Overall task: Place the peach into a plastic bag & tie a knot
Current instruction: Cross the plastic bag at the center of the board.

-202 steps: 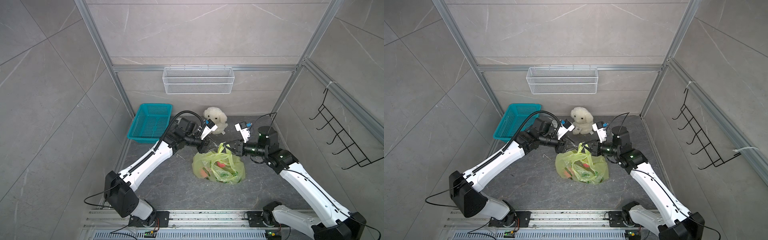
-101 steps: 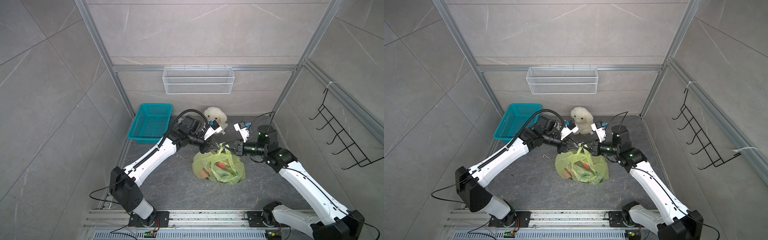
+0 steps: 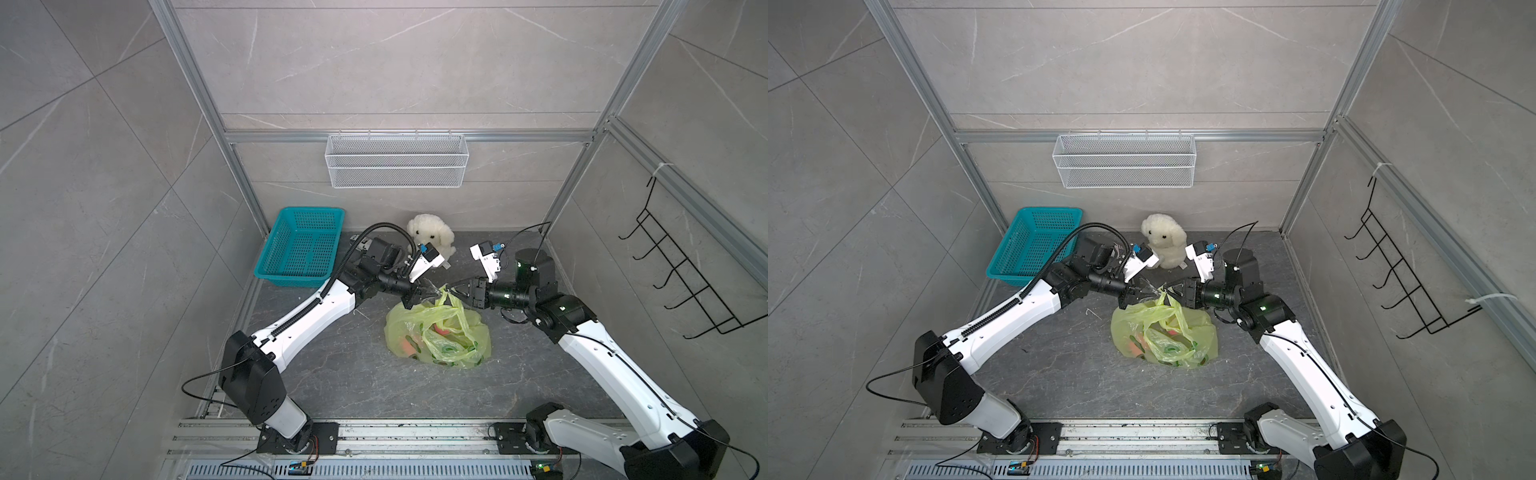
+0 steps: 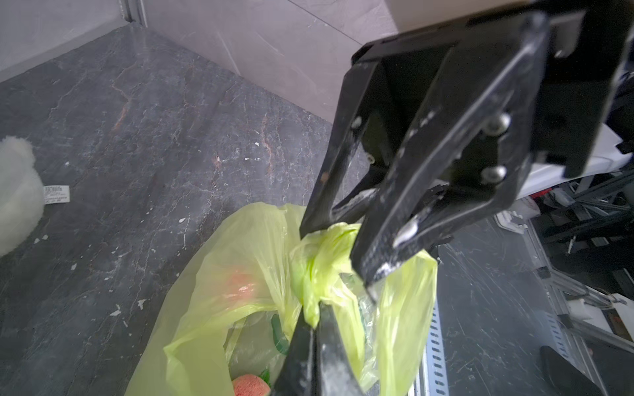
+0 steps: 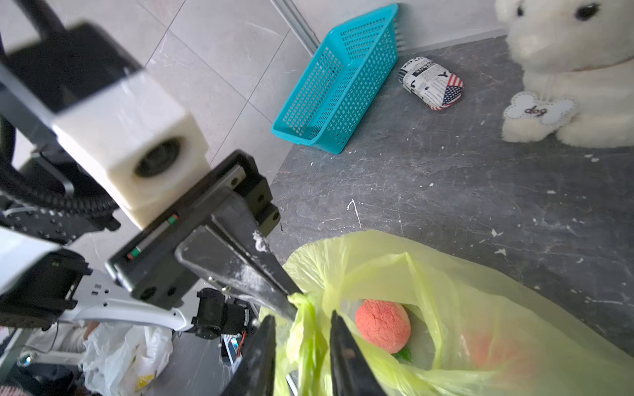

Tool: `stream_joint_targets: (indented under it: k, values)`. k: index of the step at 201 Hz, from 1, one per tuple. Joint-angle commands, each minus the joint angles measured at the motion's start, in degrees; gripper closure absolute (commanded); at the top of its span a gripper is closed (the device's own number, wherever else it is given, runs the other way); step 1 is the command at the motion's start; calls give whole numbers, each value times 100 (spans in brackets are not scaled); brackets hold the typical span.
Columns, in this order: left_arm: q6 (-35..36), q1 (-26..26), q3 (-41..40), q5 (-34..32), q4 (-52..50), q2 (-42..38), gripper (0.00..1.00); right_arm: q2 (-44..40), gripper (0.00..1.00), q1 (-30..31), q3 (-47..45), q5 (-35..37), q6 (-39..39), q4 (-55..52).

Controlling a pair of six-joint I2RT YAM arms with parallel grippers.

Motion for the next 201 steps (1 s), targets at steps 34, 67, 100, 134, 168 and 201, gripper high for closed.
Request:
stream_joint_targets:
  k: [34,67,100,134,168,201]
  values:
    - [-130,-14,-83,-339,545,-335,100,-112,61,-31,505,173,12,-1146]
    - [-169,-14,-17,-270,541,-231,100,-87,61,29,760,250,-160,-1596]
    - [-214,-22,33,-215,544,-200,100,72,66,172,1038,618,-330,-1925]
    - [-235,-35,58,-176,515,-174,100,289,77,288,1161,707,-322,-1909]
    - [-236,-59,85,-151,483,-165,100,467,74,343,1253,945,-327,-1992]
    - [-200,-70,103,-232,402,-156,100,361,88,351,1250,1245,-318,-1993]
